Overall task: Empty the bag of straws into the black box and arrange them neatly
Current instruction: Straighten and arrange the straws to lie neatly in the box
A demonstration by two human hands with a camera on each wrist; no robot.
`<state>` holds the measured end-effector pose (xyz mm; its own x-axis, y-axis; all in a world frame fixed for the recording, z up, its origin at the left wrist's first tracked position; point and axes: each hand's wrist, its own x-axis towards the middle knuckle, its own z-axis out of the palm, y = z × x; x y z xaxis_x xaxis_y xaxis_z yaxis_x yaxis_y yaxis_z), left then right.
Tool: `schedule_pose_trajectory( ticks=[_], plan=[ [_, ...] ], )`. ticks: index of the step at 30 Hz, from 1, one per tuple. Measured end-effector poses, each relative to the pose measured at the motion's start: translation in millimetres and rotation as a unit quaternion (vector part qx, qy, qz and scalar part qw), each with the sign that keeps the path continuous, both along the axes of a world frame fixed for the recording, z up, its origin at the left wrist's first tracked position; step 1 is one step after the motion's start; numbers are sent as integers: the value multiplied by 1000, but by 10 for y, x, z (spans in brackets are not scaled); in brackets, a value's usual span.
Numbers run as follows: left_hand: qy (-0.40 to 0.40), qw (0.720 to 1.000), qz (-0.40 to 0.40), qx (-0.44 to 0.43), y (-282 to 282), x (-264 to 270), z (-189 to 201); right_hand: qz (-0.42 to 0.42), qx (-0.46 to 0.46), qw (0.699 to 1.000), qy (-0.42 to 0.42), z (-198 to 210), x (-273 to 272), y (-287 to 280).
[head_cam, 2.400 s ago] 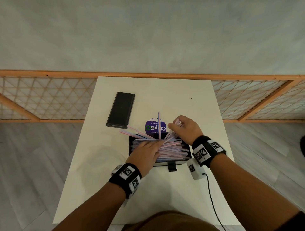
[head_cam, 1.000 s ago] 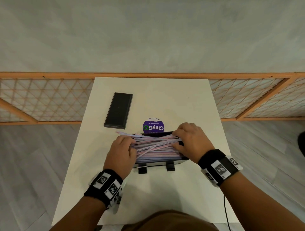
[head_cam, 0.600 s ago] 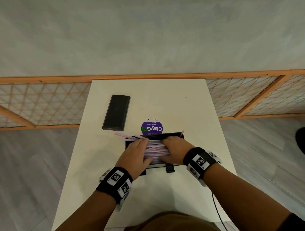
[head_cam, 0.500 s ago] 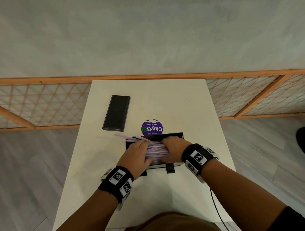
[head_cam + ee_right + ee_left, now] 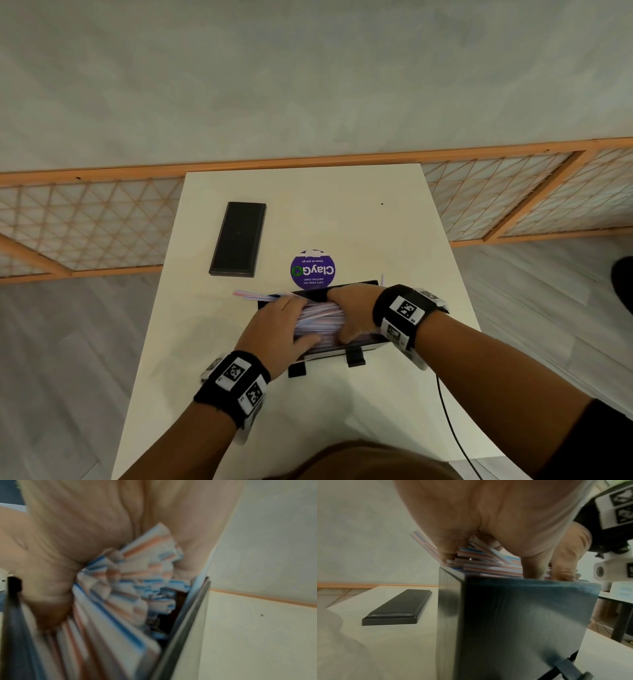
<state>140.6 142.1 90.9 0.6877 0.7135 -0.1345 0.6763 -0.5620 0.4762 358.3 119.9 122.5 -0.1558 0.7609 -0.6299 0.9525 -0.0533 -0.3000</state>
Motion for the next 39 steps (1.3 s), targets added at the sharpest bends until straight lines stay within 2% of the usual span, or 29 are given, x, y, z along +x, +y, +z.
schedule_pose_trajectory(
  ticks=[4, 9, 11, 14, 17, 19, 23, 25, 32, 35, 39],
  plan=[
    [-16, 998, 24, -50, 11, -42, 43, -9, 49, 998, 41, 75, 77, -102],
    [-41, 998, 33, -47, -37, -43, 159, -13, 139, 989, 47, 204, 132, -248],
    [-72, 995, 60, -23, -31, -70, 238, -27, 169, 984, 45, 224, 150, -306],
    [-123, 978, 158, 63, 22, -126, 339, -36, 209, 977, 2, 187, 167, -384],
    [-84, 961, 230, 127, 138, -172, 345, -36, 218, 974, -47, 44, 148, -432],
    [-30, 971, 197, 132, 228, -194, 301, -50, 213, 975, -32, -59, 118, -447],
    [44, 990, 37, 132, 327, -116, 256, -53, 209, 976, -8, -211, 74, -427],
    [82, 990, -8, 116, 353, -13, 251, -64, 219, 974, 13, -208, 67, -429],
    [167, 975, -89, 116, 490, 48, 245, -102, 265, 958, 41, -51, 74, -546],
    [175, 970, -116, 124, 522, 23, 289, -120, 260, 957, 43, -56, 94, -602],
    [167, 973, -107, 122, 551, -57, 384, -131, 249, 959, 37, -66, 96, -652]
  ],
)
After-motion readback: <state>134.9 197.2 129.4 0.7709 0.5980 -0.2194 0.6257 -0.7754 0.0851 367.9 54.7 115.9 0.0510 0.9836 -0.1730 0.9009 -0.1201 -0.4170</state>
